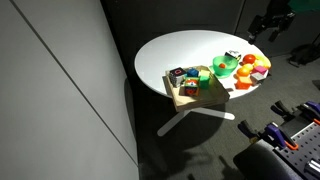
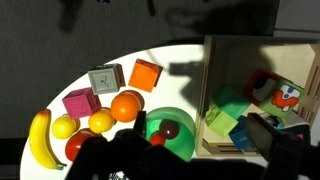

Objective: Pick up the orange block and put it in the green bowl

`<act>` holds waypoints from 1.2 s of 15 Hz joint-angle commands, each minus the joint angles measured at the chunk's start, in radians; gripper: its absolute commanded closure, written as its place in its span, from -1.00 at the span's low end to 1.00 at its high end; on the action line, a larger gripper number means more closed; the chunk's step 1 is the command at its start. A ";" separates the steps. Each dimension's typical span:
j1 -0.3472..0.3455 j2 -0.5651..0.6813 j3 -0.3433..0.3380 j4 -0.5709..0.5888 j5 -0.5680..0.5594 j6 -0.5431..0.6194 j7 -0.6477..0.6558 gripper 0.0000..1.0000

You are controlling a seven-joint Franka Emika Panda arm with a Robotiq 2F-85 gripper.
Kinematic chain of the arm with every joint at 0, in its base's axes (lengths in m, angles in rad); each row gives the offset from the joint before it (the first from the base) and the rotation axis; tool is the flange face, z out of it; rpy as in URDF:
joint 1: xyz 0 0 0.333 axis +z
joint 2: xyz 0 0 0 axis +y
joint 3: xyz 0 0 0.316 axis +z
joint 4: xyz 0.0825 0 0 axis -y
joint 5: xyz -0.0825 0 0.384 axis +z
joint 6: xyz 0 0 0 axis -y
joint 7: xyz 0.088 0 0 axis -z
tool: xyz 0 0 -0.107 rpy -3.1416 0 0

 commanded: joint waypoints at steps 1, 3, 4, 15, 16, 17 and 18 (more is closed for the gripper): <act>-0.022 0.075 -0.009 0.019 -0.015 0.036 -0.007 -1.00; -0.028 0.107 -0.014 0.023 -0.015 0.043 -0.001 -1.00; -0.017 0.075 -0.008 0.002 0.000 0.035 -0.001 -1.00; -0.042 0.170 -0.023 0.021 -0.045 0.074 0.028 -1.00; -0.048 0.194 -0.028 0.026 -0.059 0.085 0.037 -1.00; -0.055 0.227 -0.035 0.030 -0.074 0.100 0.046 -1.00; -0.061 0.253 -0.041 0.032 -0.091 0.117 0.057 -1.00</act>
